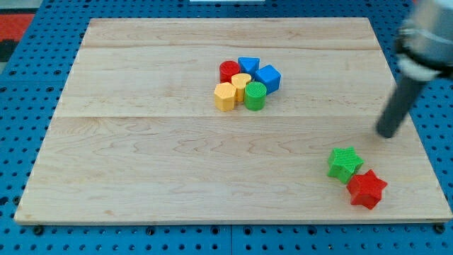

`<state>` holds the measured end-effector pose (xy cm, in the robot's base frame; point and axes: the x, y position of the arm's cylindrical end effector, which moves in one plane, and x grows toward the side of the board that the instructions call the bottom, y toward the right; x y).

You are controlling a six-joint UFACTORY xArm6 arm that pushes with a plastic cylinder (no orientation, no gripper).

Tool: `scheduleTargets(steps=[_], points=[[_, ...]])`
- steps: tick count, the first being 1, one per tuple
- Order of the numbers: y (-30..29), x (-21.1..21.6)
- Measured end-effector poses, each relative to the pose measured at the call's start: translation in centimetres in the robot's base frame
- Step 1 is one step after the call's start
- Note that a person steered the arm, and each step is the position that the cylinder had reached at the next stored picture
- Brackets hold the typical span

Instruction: Push the red star and green star towards center

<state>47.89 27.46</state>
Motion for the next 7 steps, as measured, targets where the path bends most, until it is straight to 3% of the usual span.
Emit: scheduleTargets(steps=[1, 2, 4, 7], points=[[2.0, 8.8], [1.5, 13.8], [-6.4, 12.4], [-16.9, 4.0]])
